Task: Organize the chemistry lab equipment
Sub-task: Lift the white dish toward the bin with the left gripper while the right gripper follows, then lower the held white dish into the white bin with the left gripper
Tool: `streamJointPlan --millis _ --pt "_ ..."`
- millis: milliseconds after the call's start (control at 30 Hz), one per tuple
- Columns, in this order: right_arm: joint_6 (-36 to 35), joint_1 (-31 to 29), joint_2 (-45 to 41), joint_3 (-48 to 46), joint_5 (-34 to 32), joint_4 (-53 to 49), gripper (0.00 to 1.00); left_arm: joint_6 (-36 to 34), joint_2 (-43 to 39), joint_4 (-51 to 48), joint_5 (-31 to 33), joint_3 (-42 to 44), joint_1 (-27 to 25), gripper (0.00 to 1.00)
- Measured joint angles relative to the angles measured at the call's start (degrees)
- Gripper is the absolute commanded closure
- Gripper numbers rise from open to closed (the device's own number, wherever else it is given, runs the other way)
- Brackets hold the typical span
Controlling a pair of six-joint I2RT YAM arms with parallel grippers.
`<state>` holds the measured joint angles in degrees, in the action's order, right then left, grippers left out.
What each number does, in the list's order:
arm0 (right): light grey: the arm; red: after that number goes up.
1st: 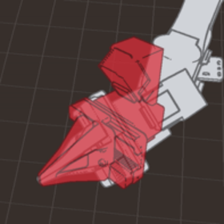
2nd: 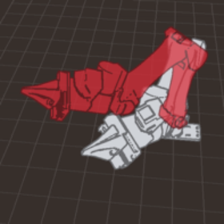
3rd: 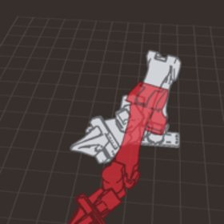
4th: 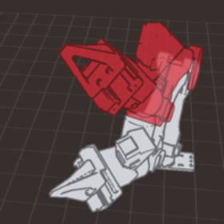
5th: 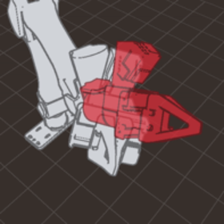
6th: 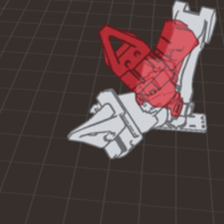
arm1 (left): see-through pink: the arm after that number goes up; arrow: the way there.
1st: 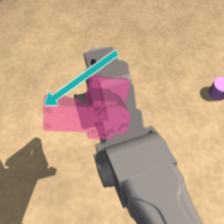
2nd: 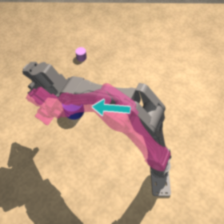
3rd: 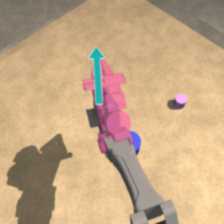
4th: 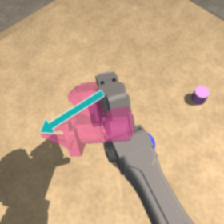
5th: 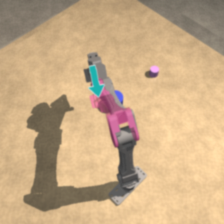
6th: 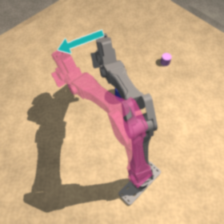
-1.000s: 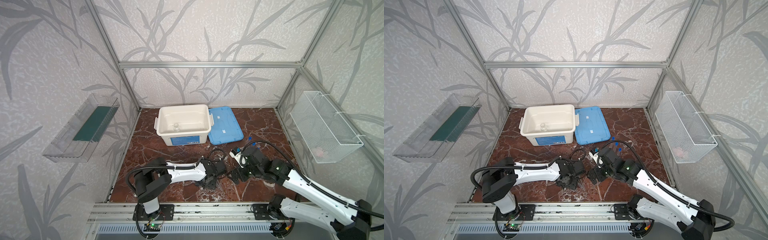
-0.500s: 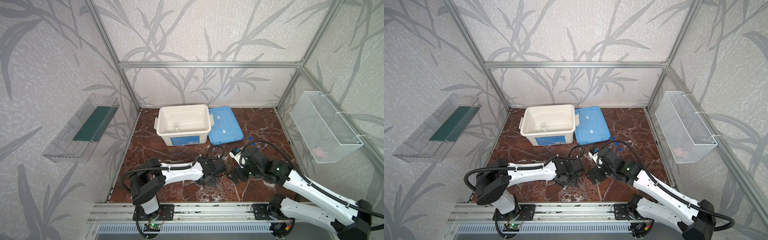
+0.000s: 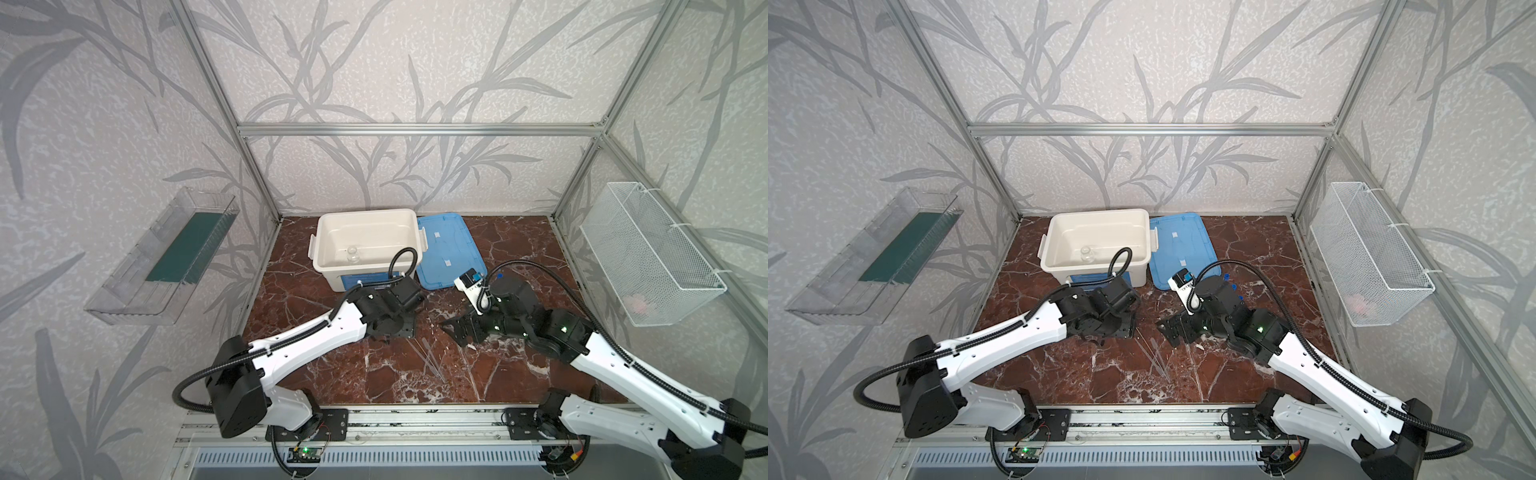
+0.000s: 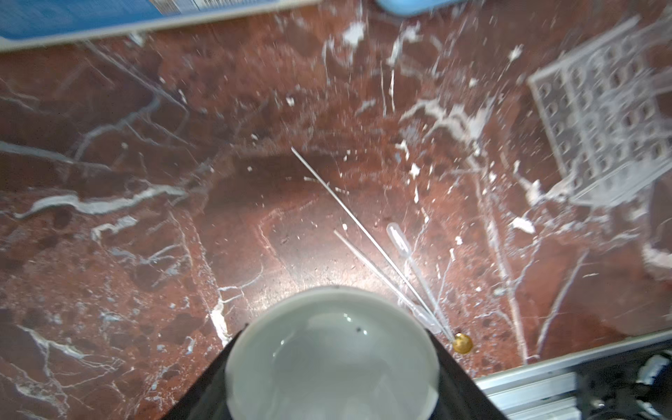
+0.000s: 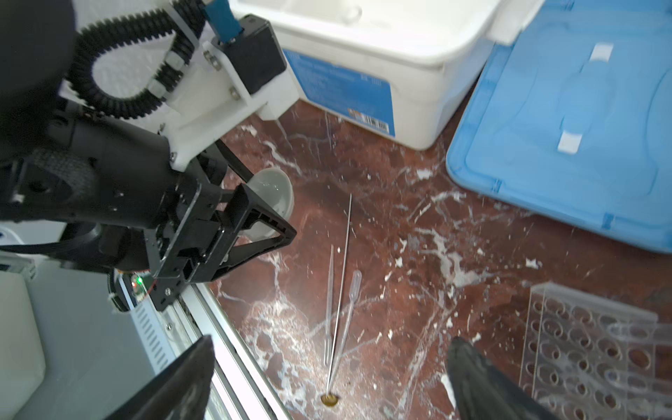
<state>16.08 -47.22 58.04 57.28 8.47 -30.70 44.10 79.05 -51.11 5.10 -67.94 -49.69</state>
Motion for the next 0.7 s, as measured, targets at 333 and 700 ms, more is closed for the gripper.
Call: streamJointPlan --millis 333,700 --pt "1.57 0.00 16.87 17.86 1.01 7.93 0.01 -13.38 3.34 -10.84 -0.59 -25.14 18.01 0.48" --pt "-0.48 0.00 33.94 35.23 1.40 7.87 0.01 -20.04 20.90 -14.73 -5.18 -38.03 33.38 0.47"
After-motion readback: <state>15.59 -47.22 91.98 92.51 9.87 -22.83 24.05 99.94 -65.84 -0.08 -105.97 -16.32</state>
